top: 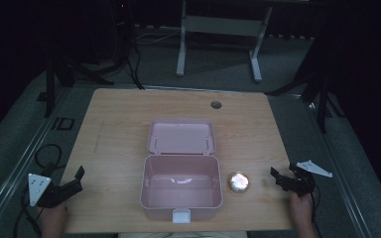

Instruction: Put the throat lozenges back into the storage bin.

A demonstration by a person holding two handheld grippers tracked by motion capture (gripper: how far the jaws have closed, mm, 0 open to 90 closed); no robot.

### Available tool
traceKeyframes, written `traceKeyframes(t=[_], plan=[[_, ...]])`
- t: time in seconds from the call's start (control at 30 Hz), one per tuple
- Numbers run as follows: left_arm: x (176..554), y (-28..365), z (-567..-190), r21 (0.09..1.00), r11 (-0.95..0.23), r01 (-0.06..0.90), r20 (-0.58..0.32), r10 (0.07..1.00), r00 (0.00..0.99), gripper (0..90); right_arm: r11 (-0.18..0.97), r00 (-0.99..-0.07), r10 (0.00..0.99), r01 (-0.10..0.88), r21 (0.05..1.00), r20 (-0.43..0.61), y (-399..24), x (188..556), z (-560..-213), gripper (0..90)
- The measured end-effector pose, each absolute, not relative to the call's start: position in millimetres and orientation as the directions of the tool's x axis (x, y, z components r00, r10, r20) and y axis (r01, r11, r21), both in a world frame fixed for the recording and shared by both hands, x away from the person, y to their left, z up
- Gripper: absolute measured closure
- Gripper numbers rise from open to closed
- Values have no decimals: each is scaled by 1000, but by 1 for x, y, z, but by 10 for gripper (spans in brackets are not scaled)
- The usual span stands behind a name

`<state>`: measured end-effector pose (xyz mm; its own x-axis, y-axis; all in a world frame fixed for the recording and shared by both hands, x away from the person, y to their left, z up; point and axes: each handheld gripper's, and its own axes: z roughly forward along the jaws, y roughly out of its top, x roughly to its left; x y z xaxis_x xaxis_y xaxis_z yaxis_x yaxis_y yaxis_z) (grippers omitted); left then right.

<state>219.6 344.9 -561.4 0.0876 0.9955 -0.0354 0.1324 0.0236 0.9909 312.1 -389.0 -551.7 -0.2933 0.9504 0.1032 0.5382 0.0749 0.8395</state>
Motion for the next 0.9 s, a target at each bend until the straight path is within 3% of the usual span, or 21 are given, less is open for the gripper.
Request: traceKeyframes(t=[0.33,0.5,0.9], plan=[[219,347,-562,991,39,126,-50,995,88,4,125,-372,921,563,817,116,-388,315,-552,131],[219,347,-562,991,42,124,-54,995,89,4,249,-508,855,579,777,105,-386,316,-553,133],[219,347,-562,991,44,123,-56,994,94,4,460,-670,737,592,662,87,-381,317,-543,137]])
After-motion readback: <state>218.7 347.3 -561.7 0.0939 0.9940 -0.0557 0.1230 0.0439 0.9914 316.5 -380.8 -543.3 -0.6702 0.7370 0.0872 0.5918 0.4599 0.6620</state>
